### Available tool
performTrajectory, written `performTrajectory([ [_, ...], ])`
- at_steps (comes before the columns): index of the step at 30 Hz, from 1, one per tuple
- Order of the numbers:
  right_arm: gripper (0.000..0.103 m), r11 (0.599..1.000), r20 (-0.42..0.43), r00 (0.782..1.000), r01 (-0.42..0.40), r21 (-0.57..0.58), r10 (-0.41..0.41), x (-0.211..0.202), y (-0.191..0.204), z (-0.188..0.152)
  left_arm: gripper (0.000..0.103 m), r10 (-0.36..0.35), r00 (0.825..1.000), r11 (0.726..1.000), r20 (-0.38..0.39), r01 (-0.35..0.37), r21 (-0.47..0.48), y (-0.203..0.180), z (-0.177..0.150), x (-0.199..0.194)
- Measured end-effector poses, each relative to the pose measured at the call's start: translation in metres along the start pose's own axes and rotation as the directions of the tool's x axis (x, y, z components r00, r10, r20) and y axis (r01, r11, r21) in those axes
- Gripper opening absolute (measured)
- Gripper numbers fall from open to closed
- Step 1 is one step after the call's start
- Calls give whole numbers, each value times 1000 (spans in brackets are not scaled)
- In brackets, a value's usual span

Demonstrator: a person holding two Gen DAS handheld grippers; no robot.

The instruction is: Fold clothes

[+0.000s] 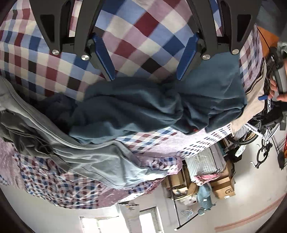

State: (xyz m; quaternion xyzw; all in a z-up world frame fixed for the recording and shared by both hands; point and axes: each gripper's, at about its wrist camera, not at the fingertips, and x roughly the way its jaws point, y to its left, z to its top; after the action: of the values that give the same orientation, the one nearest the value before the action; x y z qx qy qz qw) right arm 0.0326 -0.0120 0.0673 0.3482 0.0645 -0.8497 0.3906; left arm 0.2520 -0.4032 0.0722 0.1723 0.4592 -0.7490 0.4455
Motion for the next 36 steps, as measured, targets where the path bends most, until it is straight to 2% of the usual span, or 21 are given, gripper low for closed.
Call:
performTrajectory([
  [2,75,999,8,1000,22,-27,-22,5,7,3,84,-72,997,997,-11,72,8,-4,-2,-4],
  [4,74,997,14,999,51,-55,-50,10,13,5,84,-161,984,986,-72,163,23,-12,-10,-2],
  [7,70,993,14,996,87,-86,-86,16,20,7,84,-293,932,949,-212,310,53,-33,-36,3],
  [9,66,988,13,995,103,-119,-102,19,26,8,84,-347,884,919,-314,387,74,-49,-58,5],
  [13,52,966,13,989,148,-210,-149,29,42,10,84,-394,764,853,-511,511,108,-80,-107,7],
  [15,37,958,0,985,167,-231,-171,36,45,10,83,-424,723,826,-545,555,94,-87,-119,3],
  [16,33,958,-8,984,169,-233,-176,38,44,9,83,-438,702,812,-562,577,87,-91,-125,0],
  [17,23,957,-16,984,171,-234,-180,40,44,9,83,-452,679,798,-579,598,78,-94,-131,-2],
  [18,13,956,-23,983,174,-235,-184,43,44,9,83,-466,650,781,-600,621,65,-97,-136,-2],
  [20,3,957,-18,982,179,-230,-188,42,43,9,83,-491,590,748,-641,663,37,-103,-145,-4],
  [22,2,961,4,986,162,-224,-166,36,43,9,83,-504,538,730,-676,683,0,-109,-153,-2],
  [26,1,979,24,997,72,-193,-69,24,46,12,83,-522,432,696,-735,714,-76,-120,-168,3],
  [30,1,984,16,999,-40,-171,43,14,55,13,83,-516,400,695,-758,713,-97,-126,-176,7],
  [36,1,970,5,986,-161,-183,165,-7,69,11,83,-539,355,675,-764,724,-140,-134,-181,10],
])
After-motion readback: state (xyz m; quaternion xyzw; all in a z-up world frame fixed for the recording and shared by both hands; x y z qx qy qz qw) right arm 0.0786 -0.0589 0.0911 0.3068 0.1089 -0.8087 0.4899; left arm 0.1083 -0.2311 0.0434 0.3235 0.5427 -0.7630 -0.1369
